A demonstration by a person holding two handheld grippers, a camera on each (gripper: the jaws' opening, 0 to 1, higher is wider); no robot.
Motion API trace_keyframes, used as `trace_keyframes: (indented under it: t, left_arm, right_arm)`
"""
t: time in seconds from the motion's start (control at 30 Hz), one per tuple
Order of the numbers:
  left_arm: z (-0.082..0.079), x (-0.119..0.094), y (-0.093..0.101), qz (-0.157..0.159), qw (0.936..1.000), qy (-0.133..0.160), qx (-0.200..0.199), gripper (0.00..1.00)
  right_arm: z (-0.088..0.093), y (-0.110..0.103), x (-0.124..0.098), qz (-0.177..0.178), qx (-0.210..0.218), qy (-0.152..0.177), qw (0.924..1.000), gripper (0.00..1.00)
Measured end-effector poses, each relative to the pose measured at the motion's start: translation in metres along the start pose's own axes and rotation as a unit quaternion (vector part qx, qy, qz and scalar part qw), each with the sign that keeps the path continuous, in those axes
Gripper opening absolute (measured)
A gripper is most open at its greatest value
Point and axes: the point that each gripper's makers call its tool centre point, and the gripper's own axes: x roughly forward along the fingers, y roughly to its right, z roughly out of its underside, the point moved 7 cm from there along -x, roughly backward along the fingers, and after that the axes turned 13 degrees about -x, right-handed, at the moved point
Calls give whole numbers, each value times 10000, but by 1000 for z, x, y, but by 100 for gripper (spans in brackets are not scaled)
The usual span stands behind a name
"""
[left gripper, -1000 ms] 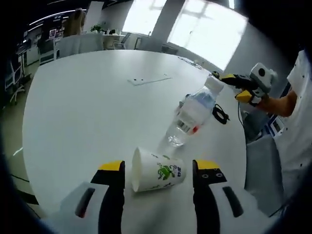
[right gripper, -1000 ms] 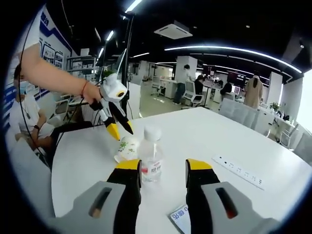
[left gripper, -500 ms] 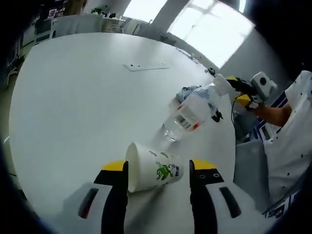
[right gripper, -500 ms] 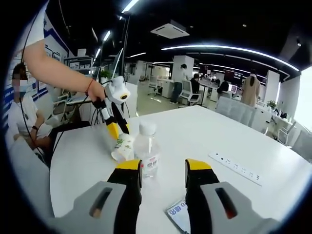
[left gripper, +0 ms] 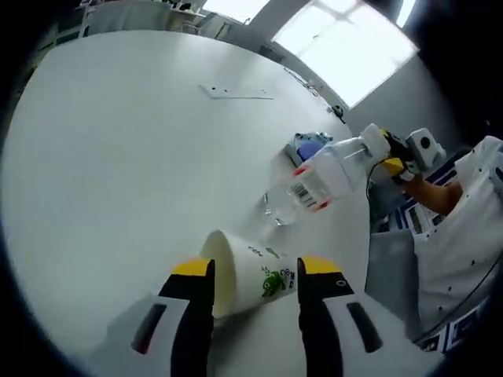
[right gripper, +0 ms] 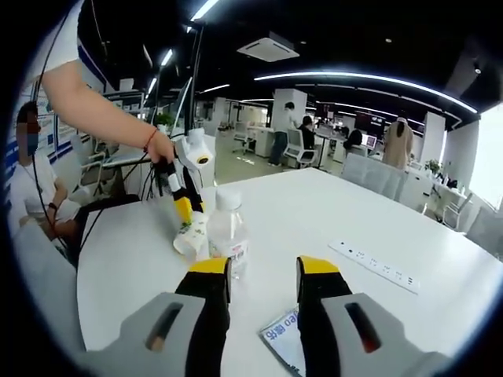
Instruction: Arrange the tabletop items into an orderly group along one side of the table until the central work area is clear of visible clutter.
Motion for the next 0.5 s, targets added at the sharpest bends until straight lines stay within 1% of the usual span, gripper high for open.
trace_keyframes:
  t: [0.17,0.37,0.5]
  left_arm:
    - [1,2,-5,106,9997,-126,-206,34]
    - [2,1,-8,170,9993,-178,-287,25]
    - [2,2,-7,246,9990,-191,-333,23]
  right_arm:
    - [2,1,-2,48,-13,-9,10000,29]
    - [6,2,-3,75,19,-48,10000,28]
    - [6,3,-3,84,32,-43,10000,28]
